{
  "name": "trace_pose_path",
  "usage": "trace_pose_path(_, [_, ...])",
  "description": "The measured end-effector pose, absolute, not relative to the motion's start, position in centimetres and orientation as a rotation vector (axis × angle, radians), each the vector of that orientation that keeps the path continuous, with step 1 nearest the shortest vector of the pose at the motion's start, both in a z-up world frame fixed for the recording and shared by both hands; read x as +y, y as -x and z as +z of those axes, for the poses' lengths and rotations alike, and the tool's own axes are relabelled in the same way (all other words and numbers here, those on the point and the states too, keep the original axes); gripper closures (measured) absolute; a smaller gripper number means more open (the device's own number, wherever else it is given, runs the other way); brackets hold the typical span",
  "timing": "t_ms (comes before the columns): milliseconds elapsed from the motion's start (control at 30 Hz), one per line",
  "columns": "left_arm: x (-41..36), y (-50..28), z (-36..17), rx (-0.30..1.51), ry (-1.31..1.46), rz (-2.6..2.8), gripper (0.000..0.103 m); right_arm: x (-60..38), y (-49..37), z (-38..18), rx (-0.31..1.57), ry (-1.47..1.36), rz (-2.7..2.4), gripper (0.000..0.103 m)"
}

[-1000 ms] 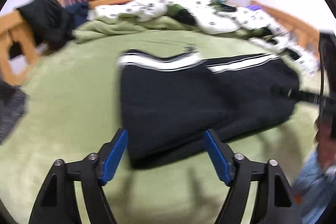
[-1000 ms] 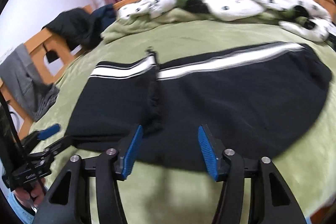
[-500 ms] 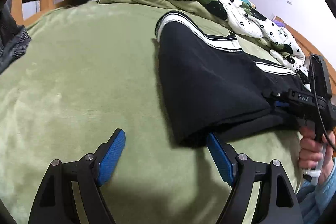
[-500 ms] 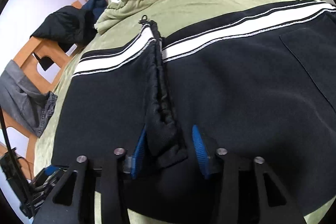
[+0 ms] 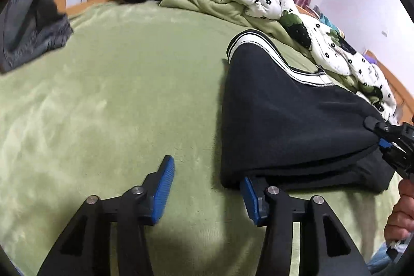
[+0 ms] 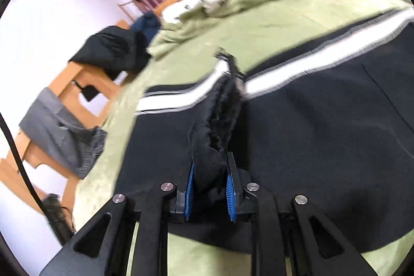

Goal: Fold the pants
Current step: 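Fold the pants in half along the seam with the right tool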

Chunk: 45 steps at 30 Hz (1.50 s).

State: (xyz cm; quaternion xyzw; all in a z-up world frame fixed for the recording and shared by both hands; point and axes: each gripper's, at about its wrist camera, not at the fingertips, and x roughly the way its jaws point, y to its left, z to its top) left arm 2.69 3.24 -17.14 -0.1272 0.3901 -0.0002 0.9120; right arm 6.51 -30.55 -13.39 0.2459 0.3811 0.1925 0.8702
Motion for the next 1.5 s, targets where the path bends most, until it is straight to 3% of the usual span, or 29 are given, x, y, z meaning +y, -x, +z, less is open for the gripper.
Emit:
trace_pose_path(100, [2.7,-3.4,-17.2,0.813,0.259,-0.009,0.04,-30.6,-5.9,-12.3,0.766,-0.547,0.442,0.084])
trace_pose_path(167, [1.4,-4.3,-17.3,0.83,0.184,-0.001,0.04,-31.0,-5.6,-11.6,0.746,-0.562,0.456,0.085])
trace_pose_path(267, [0.7,-4.3,-17.1,0.831,0.145,-0.014,0.057,-32.7,-4.6,-10.7,0.704,-0.547,0.439,0.085])
trace_pose_path(467, [0.6,-3.7,-17.1,0.861,0.148,-0.07,0.056,-35.6,-4.8,-15.6,0.886,-0.523,0.326,0.085])
trace_pose_path(600, [0.7,-3.9,-17.1,0.872,0.142,-0.065,0.052,-35.9,-4.9,-16.1,0.887,-0.526,0.288,0.074])
trace_pose_path(700, [0.6,-4.0,-17.2,0.865,0.139,-0.056,0.048,-35.7,-6.0,-15.2,0.836,-0.488,0.244,0.054])
trace_pose_path(800, [0.4,-4.1,-17.2,0.862,0.125,-0.051,0.047,-35.0,-8.9,-16.5,0.901,-0.472,0.224,0.053])
trace_pose_path(867, [0.3,-4.2,-17.2,0.861,0.112,-0.056,0.047,-34.0,-11.0,-18.3,0.987,-0.464,0.214,0.061])
trace_pose_path(900, [0.5,-4.2,-17.1,0.857,0.111,-0.062,0.047,-33.7,-11.1,-18.4,0.981,-0.435,0.222,0.083])
trace_pose_path(933, [0.6,-4.2,-17.0,0.85,0.115,-0.065,0.047,-32.9,-11.1,-17.8,0.95,-0.362,0.243,0.088])
trace_pose_path(1067, [1.5,-3.9,-16.9,0.831,0.153,-0.092,0.045,-34.3,-10.3,-14.0,0.822,-0.363,0.309,0.09])
trace_pose_path(1267, [-0.4,-3.6,-17.1,0.833,0.057,-0.088,0.041,-34.1,-11.3,-18.7,0.905,-0.263,0.149,0.089])
trace_pose_path(1500, [0.4,-1.7,-15.8,0.887,0.101,-0.189,0.042,-34.5,-9.1,-15.2,0.839,-0.253,0.113,0.087])
